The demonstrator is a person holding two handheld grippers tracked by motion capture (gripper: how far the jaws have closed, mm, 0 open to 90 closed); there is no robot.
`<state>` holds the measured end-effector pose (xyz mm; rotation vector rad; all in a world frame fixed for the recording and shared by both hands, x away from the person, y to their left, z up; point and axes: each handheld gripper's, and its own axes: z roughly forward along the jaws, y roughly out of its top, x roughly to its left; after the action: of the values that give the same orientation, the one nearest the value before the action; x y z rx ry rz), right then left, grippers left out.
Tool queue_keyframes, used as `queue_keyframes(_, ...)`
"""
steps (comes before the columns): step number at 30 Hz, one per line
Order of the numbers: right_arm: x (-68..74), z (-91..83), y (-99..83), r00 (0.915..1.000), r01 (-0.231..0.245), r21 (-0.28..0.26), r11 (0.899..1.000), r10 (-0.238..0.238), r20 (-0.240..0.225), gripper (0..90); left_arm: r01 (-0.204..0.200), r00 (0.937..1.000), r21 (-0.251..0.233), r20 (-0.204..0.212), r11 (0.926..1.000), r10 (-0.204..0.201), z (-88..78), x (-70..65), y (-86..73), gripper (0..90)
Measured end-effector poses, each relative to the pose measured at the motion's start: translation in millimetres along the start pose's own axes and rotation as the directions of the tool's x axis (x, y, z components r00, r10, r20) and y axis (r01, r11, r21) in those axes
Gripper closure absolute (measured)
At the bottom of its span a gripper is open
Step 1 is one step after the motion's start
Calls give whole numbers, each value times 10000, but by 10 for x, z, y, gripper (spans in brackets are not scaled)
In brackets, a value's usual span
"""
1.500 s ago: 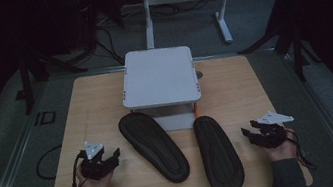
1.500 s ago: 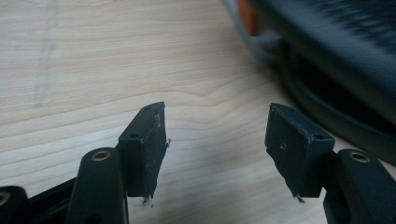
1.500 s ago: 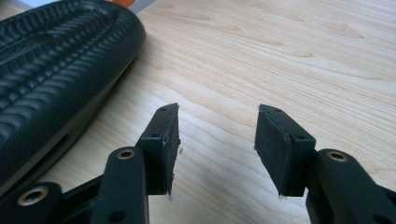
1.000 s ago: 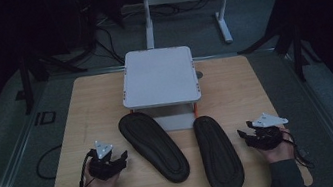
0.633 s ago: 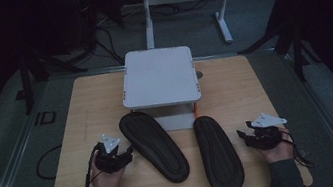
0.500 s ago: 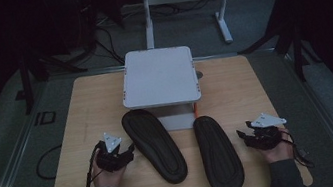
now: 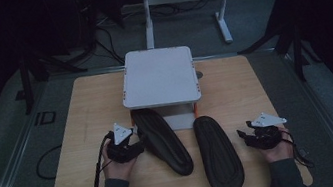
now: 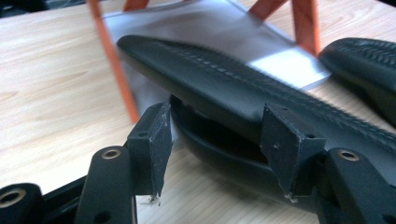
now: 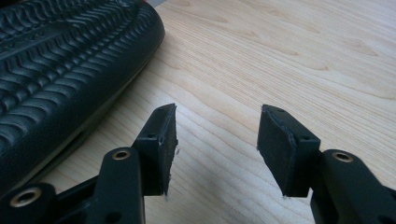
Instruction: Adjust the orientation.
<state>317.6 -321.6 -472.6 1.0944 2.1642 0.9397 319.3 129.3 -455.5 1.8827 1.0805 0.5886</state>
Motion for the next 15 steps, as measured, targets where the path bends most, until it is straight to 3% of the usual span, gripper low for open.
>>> queue_keyframes(10,0,-1,1,10000,13,-19,10000,-13,8,467,-578,9953,-104,773,9983,584,240,-305,249,493)
queue_keyframes(13,-10,-3,-6,10000,-15,-32,10000,15,5,468,-866,9897,-203,1123,9960,883,346,-472,374,495)
queue_keyframes(14,-9,-4,-6,10000,-13,-30,10000,13,-5,468,-866,9897,-203,1123,9960,883,346,-472,374,496)
queue_keyframes(15,-6,-5,-5,10000,-16,-29,10000,16,-25,467,-909,9853,-235,1432,9956,933,384,-544,423,492)
